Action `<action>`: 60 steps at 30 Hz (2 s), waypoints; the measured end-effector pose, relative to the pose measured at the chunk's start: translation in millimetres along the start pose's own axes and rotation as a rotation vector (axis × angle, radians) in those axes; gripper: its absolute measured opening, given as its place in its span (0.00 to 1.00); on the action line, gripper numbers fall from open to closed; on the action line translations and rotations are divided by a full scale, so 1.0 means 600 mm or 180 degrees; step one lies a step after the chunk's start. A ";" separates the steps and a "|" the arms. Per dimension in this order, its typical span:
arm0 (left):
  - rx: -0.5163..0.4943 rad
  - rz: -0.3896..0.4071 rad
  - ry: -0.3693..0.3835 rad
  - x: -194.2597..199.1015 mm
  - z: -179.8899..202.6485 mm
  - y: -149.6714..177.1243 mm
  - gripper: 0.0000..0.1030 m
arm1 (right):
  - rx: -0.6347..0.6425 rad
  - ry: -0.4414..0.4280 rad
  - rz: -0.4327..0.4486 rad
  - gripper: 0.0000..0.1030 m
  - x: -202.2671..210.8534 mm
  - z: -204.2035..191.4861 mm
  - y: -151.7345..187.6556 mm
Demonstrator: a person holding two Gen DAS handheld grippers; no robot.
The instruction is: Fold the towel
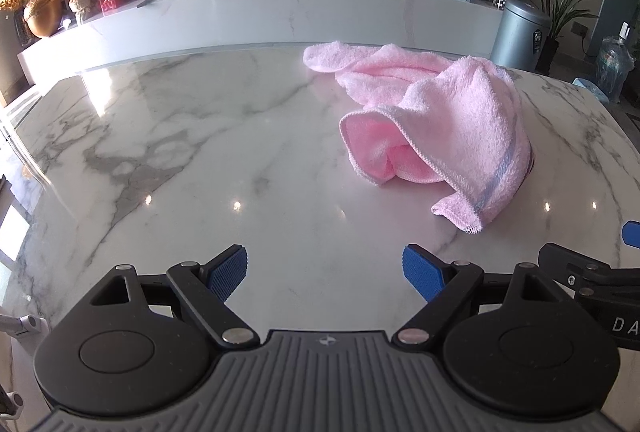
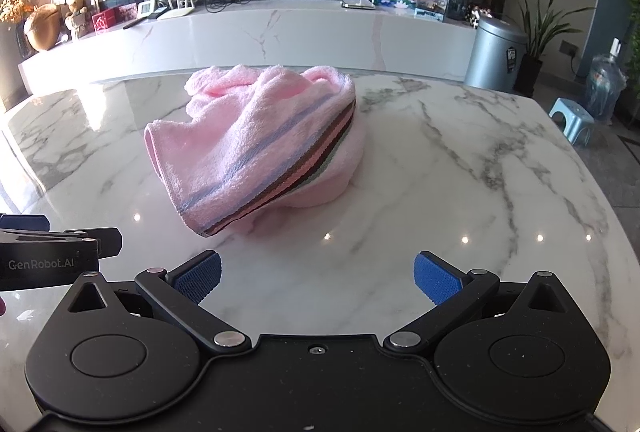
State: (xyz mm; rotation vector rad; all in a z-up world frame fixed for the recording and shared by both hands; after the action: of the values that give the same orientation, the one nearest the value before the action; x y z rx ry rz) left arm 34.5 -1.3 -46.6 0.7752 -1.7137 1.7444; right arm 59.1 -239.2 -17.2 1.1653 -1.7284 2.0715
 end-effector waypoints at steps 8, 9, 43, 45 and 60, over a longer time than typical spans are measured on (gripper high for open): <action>-0.0016 -0.0013 0.0000 -0.002 0.001 0.002 0.83 | 0.0013 0.0011 0.0005 1.00 -0.002 -0.007 0.003; -0.0018 -0.0014 0.0003 -0.002 0.001 0.003 0.83 | 0.0013 0.0006 0.0004 1.00 -0.002 -0.006 0.003; -0.0045 -0.0045 0.0000 -0.008 0.002 0.007 0.83 | 0.0033 -0.0038 -0.0048 1.00 -0.004 -0.008 0.005; -0.0046 -0.0048 -0.0004 -0.008 0.001 0.007 0.83 | 0.0034 -0.0039 -0.0048 1.00 -0.004 -0.008 0.005; -0.0130 -0.0039 0.0041 -0.010 0.005 0.013 0.83 | 0.0025 -0.0063 -0.0069 1.00 -0.006 -0.010 0.006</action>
State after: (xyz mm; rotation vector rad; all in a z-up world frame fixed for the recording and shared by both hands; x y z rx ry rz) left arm 32.8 -4.6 -56.0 0.7535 -1.7270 1.6973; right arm 56.7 -233.8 -22.1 1.2056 -1.7102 2.0630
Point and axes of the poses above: each gripper's, at about its wrist camera, not at the fingertips, and x roughly against the way its jaws point, z to its right, y to its underside, the point moved 5 cm from there along -x, roughly the way its jaws point, and after that the axes turned 3 degrees about z, right-handed, at the moved point
